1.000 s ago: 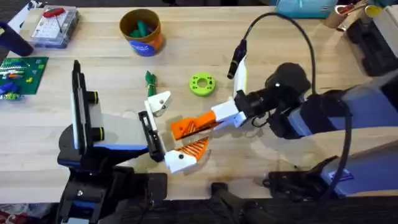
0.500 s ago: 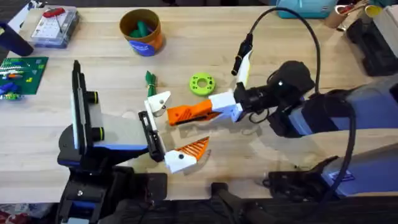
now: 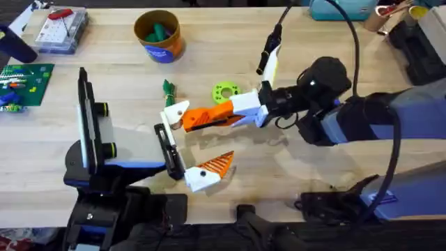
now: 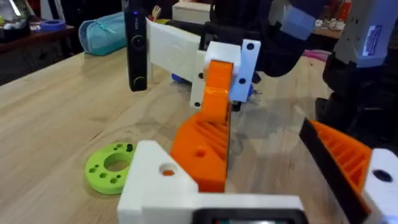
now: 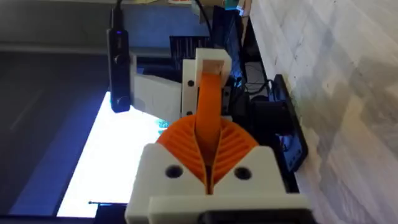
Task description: Pick up the gripper from the table and insert it into the empty holder that is missing its gripper. Then pick up a screw, insert it into the mounting hole, and use the screwdriver to tighten it. Finally, clean up the table by picking up the vegetable and placing it into the bucket.
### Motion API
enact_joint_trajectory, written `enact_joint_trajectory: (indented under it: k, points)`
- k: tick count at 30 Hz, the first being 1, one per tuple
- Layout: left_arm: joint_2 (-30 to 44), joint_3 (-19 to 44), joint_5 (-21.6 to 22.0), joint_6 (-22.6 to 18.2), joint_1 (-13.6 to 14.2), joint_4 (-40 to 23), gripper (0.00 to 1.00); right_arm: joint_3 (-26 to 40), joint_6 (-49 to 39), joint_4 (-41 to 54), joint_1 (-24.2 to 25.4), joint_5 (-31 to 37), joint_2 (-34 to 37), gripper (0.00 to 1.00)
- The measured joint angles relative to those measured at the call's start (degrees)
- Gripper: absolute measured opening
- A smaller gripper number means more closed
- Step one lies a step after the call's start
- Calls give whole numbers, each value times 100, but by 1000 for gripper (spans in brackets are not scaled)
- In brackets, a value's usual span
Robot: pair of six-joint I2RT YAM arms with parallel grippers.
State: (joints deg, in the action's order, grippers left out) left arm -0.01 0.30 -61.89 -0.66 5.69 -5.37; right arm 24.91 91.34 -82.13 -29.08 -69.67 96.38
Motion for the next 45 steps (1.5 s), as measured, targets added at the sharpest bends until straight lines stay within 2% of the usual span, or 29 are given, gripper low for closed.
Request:
enact_joint_trajectory:
  k: [6,31,45]
  points:
    - [0,0,0,2,0,-8,986,7,-2,75,0,-3,0,16]
    - [0,0,-25,157,0,-38,986,504,-748,1495,0,-209,0,17]
    - [0,0,-20,150,0,-35,986,697,-828,1601,0,-316,101,16]
